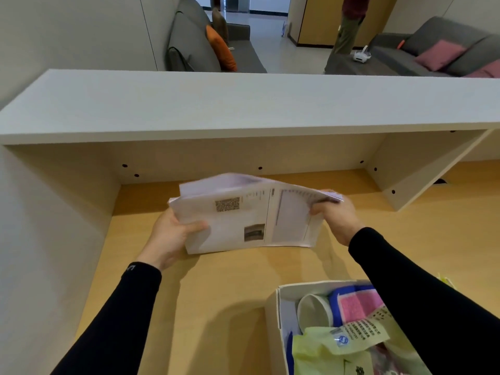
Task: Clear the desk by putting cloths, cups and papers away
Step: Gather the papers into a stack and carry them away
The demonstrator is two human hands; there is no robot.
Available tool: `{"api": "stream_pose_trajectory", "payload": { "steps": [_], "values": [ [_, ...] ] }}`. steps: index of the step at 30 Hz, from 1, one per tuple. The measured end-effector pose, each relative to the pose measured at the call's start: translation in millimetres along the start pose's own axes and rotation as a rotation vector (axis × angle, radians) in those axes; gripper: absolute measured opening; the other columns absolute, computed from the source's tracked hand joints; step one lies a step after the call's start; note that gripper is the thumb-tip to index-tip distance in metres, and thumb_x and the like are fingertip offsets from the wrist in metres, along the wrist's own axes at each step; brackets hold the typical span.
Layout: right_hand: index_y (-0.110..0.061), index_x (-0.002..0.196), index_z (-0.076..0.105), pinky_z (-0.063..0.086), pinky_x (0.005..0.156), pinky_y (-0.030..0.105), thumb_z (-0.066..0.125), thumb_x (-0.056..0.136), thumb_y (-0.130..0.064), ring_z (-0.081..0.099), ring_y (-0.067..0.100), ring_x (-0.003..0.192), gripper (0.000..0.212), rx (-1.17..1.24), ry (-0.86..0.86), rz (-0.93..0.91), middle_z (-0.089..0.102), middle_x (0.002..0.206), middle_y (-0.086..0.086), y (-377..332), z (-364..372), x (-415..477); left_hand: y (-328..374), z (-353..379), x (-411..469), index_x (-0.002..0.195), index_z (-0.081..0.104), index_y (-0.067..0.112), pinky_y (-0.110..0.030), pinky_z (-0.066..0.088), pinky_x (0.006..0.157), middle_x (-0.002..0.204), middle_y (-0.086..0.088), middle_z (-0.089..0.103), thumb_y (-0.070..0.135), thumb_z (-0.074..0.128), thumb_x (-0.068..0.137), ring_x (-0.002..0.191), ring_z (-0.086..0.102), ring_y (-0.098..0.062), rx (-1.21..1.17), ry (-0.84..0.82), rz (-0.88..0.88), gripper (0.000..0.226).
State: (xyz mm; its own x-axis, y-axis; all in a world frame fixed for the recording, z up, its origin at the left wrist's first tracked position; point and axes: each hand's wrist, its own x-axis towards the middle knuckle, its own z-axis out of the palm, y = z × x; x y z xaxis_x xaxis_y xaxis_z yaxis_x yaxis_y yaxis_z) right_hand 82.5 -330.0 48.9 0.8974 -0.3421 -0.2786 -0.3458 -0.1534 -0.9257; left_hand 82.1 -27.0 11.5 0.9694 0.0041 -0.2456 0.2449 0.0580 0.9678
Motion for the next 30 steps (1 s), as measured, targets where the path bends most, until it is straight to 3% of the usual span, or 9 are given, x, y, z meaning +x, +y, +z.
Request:
{"api": "stream_pose_trajectory", "payload": {
  "steps": [4,6,10,14,18,22,30],
  "values": [
    [-0.01,0.109,0.061,0.049,0.076,0.037,0.057,0.083,0.005,0.06,0.028,0.095,0.03,0.03,0.006,0.019,0.064,0.101,0.009,5,-3,-7,5,13,-4,0.092,0.062,0.027,-0.039,0.052,0.08,0.103,-0.002,0.068,-0.004,0.063,0.081,0.096,0.063,-0.025,0.077,0.058,0.081,0.032],
    [-0.014,0.106,0.058,0.048,0.078,0.036,0.058,0.085,0.002,0.06,0.022,0.091,0.026,0.046,0.049,-0.028,0.063,0.098,0.003,1,-7,-12,10,16,-7,0.091,0.06,0.029,-0.042,0.052,0.082,0.101,0.004,0.067,0.004,0.064,0.085,0.098,0.063,-0.024,0.097,0.067,0.119,0.026],
    [-0.023,0.098,0.059,0.048,0.077,0.033,0.061,0.086,-0.002,0.059,0.014,0.091,0.024,0.099,0.093,-0.158,0.063,0.096,-0.003,-21,-21,-23,21,22,-17,0.095,0.061,0.025,-0.048,0.051,0.089,0.104,-0.001,0.067,0.004,0.066,0.083,0.1,0.064,-0.026,0.051,0.08,0.143,0.024],
    [-0.025,0.095,0.062,0.047,0.08,0.031,0.063,0.084,-0.001,0.06,0.011,0.091,0.027,0.121,0.102,-0.278,0.065,0.095,-0.006,-37,-48,-46,36,34,-42,0.102,0.061,0.021,-0.042,0.052,0.086,0.105,0.0,0.068,0.003,0.067,0.082,0.1,0.064,-0.024,-0.015,0.074,0.19,0.027],
    [-0.021,0.105,0.064,0.054,0.074,0.021,0.066,0.083,-0.002,0.064,0.0,0.084,0.029,0.202,0.106,-0.431,0.067,0.096,-0.009,-53,-81,-81,69,53,-79,0.095,0.062,0.026,-0.032,0.053,0.075,0.1,0.005,0.069,0.007,0.07,0.081,0.091,0.067,-0.016,-0.039,0.138,0.365,0.025],
    [-0.027,0.094,0.064,0.056,0.068,0.015,0.067,0.083,-0.007,0.066,-0.008,0.073,0.023,0.251,0.141,-0.565,0.067,0.091,-0.014,-71,-118,-121,106,77,-119,0.09,0.063,0.024,-0.029,0.054,0.071,0.098,0.002,0.07,0.007,0.072,0.078,0.086,0.068,-0.017,-0.092,0.19,0.486,0.023],
    [-0.015,0.108,0.062,0.053,0.059,0.01,0.065,0.085,-0.008,0.067,0.0,0.078,0.024,0.318,0.105,-0.595,0.068,0.092,-0.009,-62,-188,-190,115,121,-193,0.083,0.065,0.02,-0.033,0.055,0.069,0.09,0.001,0.072,0.003,0.073,0.075,0.079,0.068,-0.019,-0.075,0.236,0.411,0.02]
  ]
}}
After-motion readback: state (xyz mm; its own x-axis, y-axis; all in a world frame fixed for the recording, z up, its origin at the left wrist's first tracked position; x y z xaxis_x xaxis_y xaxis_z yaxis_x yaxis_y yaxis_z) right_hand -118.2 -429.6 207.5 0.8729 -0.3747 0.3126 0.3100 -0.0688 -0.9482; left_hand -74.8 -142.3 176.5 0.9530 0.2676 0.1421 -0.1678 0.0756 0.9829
